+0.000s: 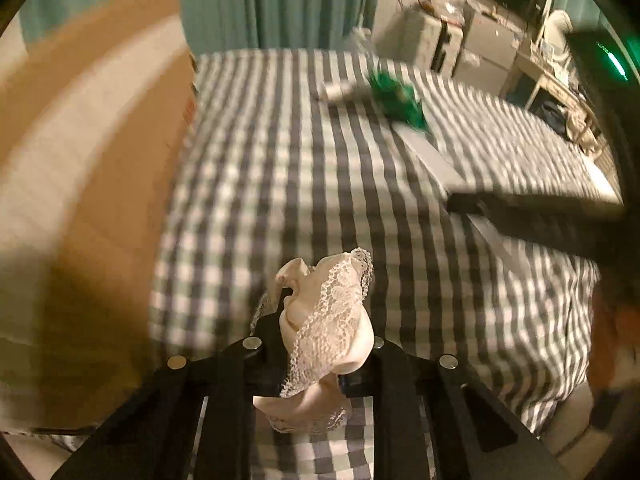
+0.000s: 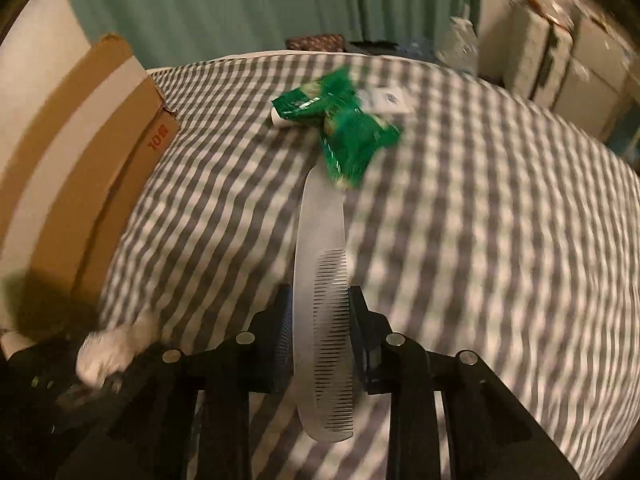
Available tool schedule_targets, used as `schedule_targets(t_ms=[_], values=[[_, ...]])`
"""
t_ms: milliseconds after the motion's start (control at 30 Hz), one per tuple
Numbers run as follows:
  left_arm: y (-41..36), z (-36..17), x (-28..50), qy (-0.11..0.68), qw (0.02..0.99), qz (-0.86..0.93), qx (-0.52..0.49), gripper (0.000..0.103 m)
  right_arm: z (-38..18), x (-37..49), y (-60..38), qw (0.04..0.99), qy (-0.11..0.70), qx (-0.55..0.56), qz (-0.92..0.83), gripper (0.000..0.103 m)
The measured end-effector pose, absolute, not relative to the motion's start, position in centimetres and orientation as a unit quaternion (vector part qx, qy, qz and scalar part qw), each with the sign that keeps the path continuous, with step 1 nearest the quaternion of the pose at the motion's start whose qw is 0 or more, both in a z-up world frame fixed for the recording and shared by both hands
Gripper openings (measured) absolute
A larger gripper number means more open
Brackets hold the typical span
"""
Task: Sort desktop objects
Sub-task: 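Grasp the second white lace cloth with the left gripper while the right gripper grasps the white comb, then carry the lace cloth and comb over the cardboard box and open both grippers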
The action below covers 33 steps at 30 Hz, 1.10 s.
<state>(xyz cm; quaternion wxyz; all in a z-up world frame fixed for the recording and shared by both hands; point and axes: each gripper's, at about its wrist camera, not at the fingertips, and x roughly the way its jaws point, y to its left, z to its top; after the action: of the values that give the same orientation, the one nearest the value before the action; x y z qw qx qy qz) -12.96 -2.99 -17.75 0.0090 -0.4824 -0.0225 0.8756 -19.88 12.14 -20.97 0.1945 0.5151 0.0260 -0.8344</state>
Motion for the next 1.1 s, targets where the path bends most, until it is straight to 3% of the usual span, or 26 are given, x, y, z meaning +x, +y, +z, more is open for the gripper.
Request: schedule_targets(t_ms=[300,567,767,1033,1067,1100], values=[[-5.8,-8.0,-12.1,-0.054,0.015,0.906,-0.420,0.017,-13.6,-10.9,14.5,0.165,-0.043,0.474,-0.864,0.027],[-11.7,0.9,-12.4,-0.066,-0.017,0.932,-0.357,0.017,-3.4,-6.5,9.3,0.239,-0.057,0.401,-0.882,0.027],[-19.4,0.0,-12.1,-0.075,-0.074,0.920,-0.378,0.017,-1.2,-7.9,0.5,0.305,-0.045,0.388,-0.868,0.027],[-26.2,-5.1,-12.7,-0.092,-0.094,0.897,-0.422,0.018,-5.8,-12.0,-7.9,0.344,-0.069,0.446,-0.823,0.027],[-26.5,-5.6,-12.9,-0.091,-0.099,0.895,-0.426,0.023,-6.4,-12.4,-8.4,0.342,-0.068,0.452,-0.821,0.027],[-26.7,-6.0,-13.1,-0.086,-0.110,0.892,-0.431,0.037,-6.8,-12.8,-8.8,0.340,-0.068,0.456,-0.819,0.027]])
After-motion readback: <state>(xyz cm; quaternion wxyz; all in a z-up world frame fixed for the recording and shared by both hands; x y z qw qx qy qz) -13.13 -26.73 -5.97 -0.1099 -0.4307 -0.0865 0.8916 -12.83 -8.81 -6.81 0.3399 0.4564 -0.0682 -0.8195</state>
